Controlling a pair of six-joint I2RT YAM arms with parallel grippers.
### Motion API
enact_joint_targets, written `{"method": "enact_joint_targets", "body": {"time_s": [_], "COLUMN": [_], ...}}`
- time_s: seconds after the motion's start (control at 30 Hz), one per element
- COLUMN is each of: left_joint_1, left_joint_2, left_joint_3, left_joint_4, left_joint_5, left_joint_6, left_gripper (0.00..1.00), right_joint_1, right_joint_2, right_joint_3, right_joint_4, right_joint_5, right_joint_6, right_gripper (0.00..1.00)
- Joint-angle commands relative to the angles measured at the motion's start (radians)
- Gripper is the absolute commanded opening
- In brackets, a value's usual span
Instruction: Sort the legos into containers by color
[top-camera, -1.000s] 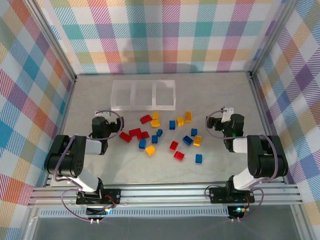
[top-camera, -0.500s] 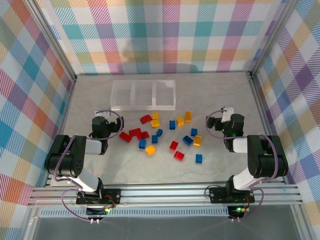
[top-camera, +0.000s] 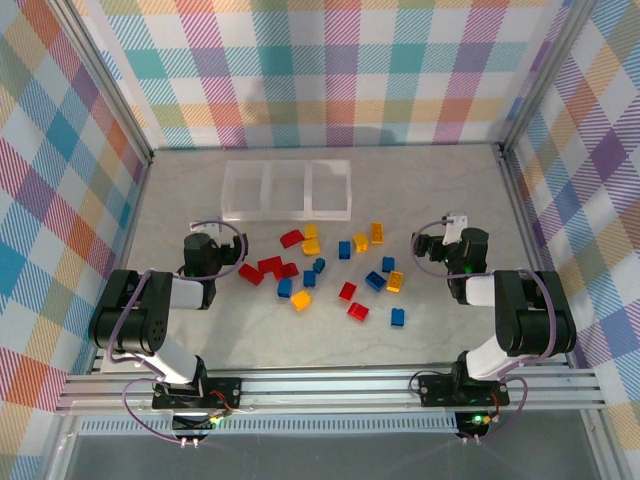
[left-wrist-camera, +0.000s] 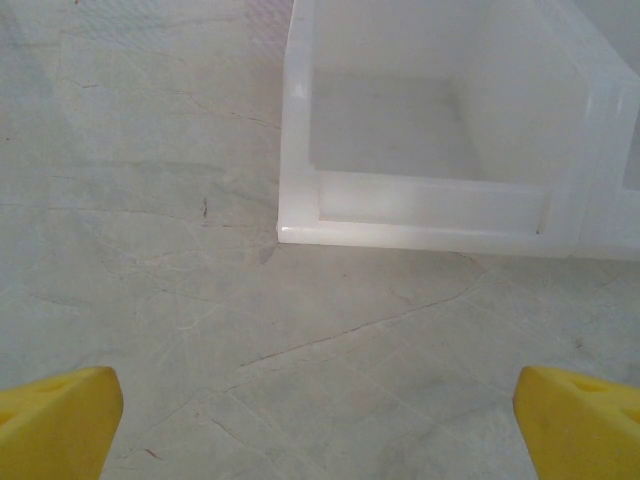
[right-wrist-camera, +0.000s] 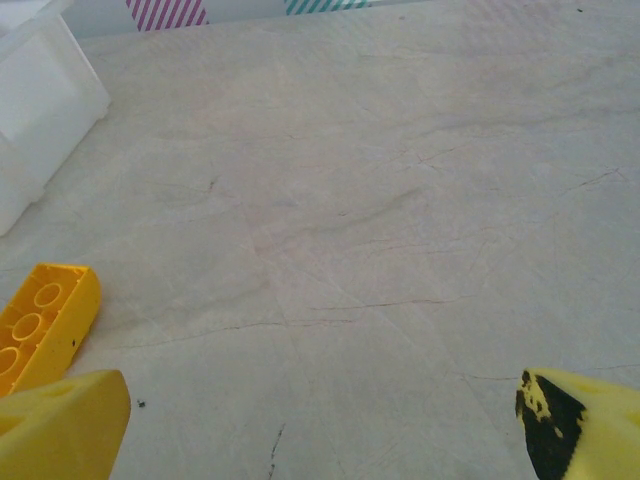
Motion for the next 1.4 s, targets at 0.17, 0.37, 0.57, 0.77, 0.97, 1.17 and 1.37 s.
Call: {"method": "enact_joint_targets", "body": {"time_s": [0.17,0.37,0.57,0.77,0.97,1.17,1.37], "left_joint_1": [0.002,-0.001,-0.037,-0.182,-0.268,-0.296,-0.358], "left_joint_2": [-0.084,-0.346,-0.570,-0.675,-0.725,-0.686,-0.611], "left_joint_3": [0.038,0.074,0.305,0.443,0.459,0.421,0.473], "left_joint_4": [-0.103,-0.342,-0.764,-0.952,-1.094,-1.253,-1.360], "left_joint_5": [-0.050,-0.189,-0.136,-0.198,-0.249,-0.246,-0.236], "left_joint_6": [-0.008,-0.090,-0.225,-0.295,-0.409,-0.554,-0.567], "left_gripper": [1.00,1.00,1.00,1.00,1.00,1.00,1.00], "right_joint_1": [-0.004,0.000,0.035,0.219,0.273,0.298,0.342], "right_joint_2": [-0.118,-0.344,-0.472,-0.502,-0.423,-0.242,-0.053], "right_joint_3": [0.056,0.127,0.375,0.455,0.528,0.614,0.714], "right_joint_4": [-0.145,-0.428,-0.882,-1.041,-1.166,-1.241,-1.282], "right_joint_5": [0.059,0.107,0.101,0.201,0.194,0.163,0.172], "right_joint_6": [0.020,0.024,0.110,0.172,0.265,0.316,0.326], "right_gripper": [0.99,0.99,0.99,0.99,0.99,0.97,0.81]}}
